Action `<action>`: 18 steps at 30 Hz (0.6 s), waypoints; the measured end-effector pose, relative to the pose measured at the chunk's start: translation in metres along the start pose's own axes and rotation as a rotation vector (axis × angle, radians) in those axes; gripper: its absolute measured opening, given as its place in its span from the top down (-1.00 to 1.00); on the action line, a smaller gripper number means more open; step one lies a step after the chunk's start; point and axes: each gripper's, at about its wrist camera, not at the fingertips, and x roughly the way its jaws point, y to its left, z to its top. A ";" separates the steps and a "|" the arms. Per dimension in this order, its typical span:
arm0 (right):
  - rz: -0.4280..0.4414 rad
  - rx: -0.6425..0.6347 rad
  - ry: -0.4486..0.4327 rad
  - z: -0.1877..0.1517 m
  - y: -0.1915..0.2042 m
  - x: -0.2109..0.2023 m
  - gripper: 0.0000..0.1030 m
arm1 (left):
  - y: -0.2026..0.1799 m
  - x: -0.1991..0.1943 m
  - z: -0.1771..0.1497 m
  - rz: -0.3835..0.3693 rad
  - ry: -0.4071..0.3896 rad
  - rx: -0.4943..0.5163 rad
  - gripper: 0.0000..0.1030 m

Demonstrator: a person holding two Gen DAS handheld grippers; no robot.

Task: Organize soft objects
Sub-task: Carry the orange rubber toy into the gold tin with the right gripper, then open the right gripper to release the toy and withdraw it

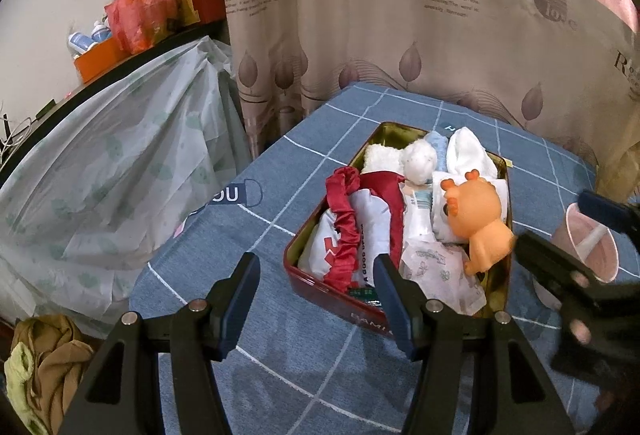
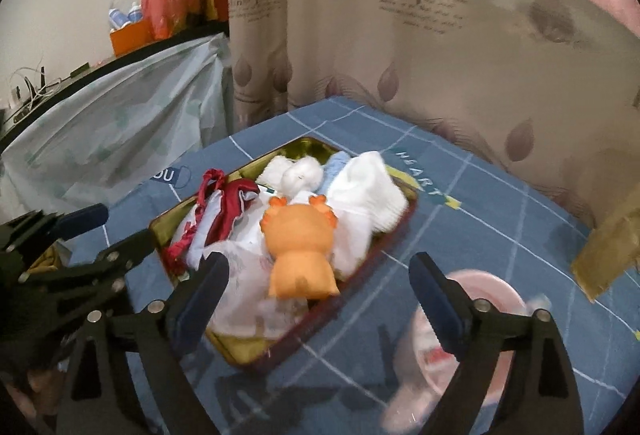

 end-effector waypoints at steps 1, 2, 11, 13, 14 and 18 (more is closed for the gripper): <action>-0.013 0.004 -0.005 -0.005 0.000 -0.007 -0.83 | -0.001 0.000 0.000 -0.001 0.000 0.004 -0.17; -0.025 0.009 -0.005 -0.009 -0.001 -0.012 -0.88 | -0.001 -0.001 -0.001 -0.002 -0.001 0.005 -0.17; -0.053 0.080 -0.013 -0.045 0.001 -0.041 -0.94 | -0.008 -0.005 -0.002 -0.009 -0.012 0.034 -0.17; -0.063 0.085 -0.016 -0.048 0.001 -0.043 -0.94 | -0.009 -0.006 -0.003 -0.011 -0.014 0.036 -0.17; -0.064 0.088 -0.015 -0.050 0.000 -0.043 -0.94 | -0.009 -0.006 -0.003 -0.011 -0.015 0.038 -0.17; -0.070 0.108 -0.005 -0.054 -0.003 -0.042 -0.94 | -0.012 -0.006 -0.004 -0.014 -0.015 0.048 -0.17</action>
